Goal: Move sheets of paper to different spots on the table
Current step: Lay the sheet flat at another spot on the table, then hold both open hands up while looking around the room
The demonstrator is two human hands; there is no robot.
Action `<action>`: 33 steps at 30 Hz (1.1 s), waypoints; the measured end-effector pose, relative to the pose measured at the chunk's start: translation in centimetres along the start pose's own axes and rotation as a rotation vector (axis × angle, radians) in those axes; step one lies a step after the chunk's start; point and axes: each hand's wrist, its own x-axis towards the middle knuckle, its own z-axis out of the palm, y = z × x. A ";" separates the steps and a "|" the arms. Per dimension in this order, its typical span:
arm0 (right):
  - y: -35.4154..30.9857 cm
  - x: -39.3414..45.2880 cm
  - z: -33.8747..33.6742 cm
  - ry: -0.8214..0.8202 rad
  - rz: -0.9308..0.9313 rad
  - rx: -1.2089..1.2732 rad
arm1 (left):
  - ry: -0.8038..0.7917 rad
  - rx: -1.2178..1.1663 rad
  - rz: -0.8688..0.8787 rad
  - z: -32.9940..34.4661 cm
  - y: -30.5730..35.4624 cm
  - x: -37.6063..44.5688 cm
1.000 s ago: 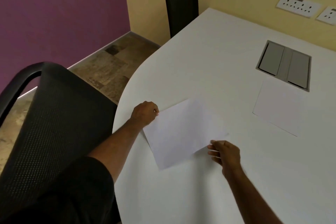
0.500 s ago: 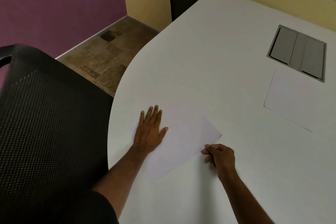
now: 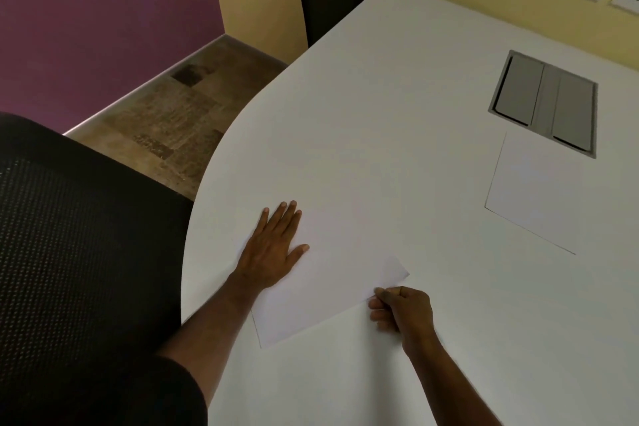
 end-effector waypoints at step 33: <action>-33.1 -4.3 -27.8 0.736 -1.215 -0.675 | 0.592 -0.035 0.349 -29.8 28.4 24.9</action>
